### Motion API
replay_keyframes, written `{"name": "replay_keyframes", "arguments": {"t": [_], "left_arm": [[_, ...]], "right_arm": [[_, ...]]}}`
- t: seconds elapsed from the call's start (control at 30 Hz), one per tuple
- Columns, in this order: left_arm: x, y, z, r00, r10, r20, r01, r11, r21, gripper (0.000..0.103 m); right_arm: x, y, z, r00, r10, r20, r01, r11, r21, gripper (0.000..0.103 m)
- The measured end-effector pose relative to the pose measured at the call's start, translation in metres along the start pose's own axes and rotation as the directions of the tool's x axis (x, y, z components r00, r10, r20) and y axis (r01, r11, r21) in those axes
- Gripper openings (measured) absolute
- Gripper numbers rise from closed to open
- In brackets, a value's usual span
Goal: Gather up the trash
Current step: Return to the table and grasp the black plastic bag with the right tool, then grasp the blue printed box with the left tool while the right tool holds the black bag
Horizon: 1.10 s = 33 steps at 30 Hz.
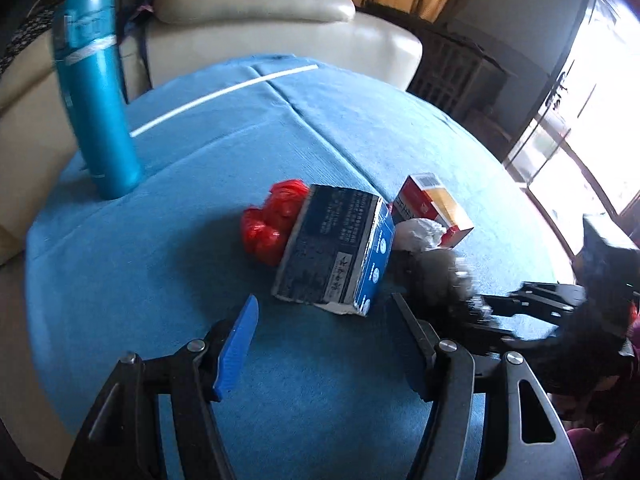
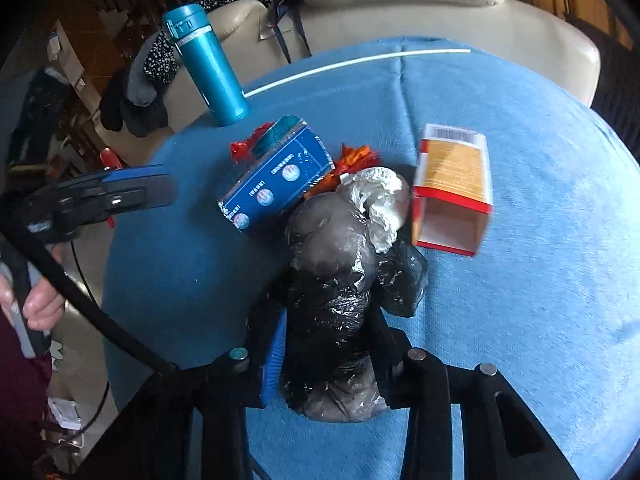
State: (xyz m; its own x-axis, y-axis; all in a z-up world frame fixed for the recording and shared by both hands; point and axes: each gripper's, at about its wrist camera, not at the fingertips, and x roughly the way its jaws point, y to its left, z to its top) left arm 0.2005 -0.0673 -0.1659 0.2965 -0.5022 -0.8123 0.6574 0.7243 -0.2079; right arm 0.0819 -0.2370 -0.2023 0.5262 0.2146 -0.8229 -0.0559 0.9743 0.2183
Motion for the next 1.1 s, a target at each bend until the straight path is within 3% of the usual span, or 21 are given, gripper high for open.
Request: {"name": "replay_keyframes", "arguments": {"t": [0.1,0.27,0.5,0.57,0.67,0.8,0.87,0.97,1.1], "left_arm": [[0.018,-0.004,0.008,0.998,-0.027,-0.048,0.027,1.000,-0.007,0.067],[0.041,-0.010,0.015,0.997,0.034,-0.076,-0.034,0.999,-0.001,0.067],[0.044,-0.028,0.014,0.997,0.084,0.001,-0.084,0.997,0.002,0.067],[0.042,-0.034,0.013,0.995,0.101,0.003,-0.101,0.995,0.015,0.067],[0.031,-0.040,0.007,0.997,0.069,0.018,-0.069,0.997,0.017,0.067],[0.018,-0.036,0.004,0.992,0.123,0.036,-0.125,0.991,0.046,0.068],[0.017,-0.026,0.007,0.989,0.146,0.022,-0.146,0.989,0.019,0.070],[0.031,-0.011,0.014,0.995,0.090,-0.036,-0.091,0.995,-0.034,0.075],[0.053,-0.009,0.017,0.993,0.074,-0.089,-0.077,0.997,-0.025,0.076]], "right_arm": [[-0.020,-0.012,-0.012,1.000,0.004,0.031,-0.004,1.000,0.018,0.040],[-0.062,-0.047,-0.032,0.996,0.009,0.085,-0.017,0.995,0.099,0.040],[-0.098,-0.084,-0.057,0.990,-0.019,0.137,-0.009,0.981,0.195,0.040],[-0.102,-0.085,-0.059,0.989,-0.014,0.147,-0.018,0.977,0.215,0.040],[-0.108,-0.083,-0.062,0.986,-0.012,0.168,-0.025,0.977,0.214,0.040],[-0.117,-0.086,-0.071,0.983,-0.025,0.182,-0.014,0.978,0.210,0.040],[-0.118,-0.090,-0.072,0.982,-0.023,0.185,-0.020,0.974,0.226,0.040],[-0.119,-0.096,-0.075,0.982,-0.028,0.187,-0.020,0.968,0.248,0.040],[-0.118,-0.101,-0.078,0.982,-0.021,0.186,-0.032,0.960,0.279,0.040]]}}
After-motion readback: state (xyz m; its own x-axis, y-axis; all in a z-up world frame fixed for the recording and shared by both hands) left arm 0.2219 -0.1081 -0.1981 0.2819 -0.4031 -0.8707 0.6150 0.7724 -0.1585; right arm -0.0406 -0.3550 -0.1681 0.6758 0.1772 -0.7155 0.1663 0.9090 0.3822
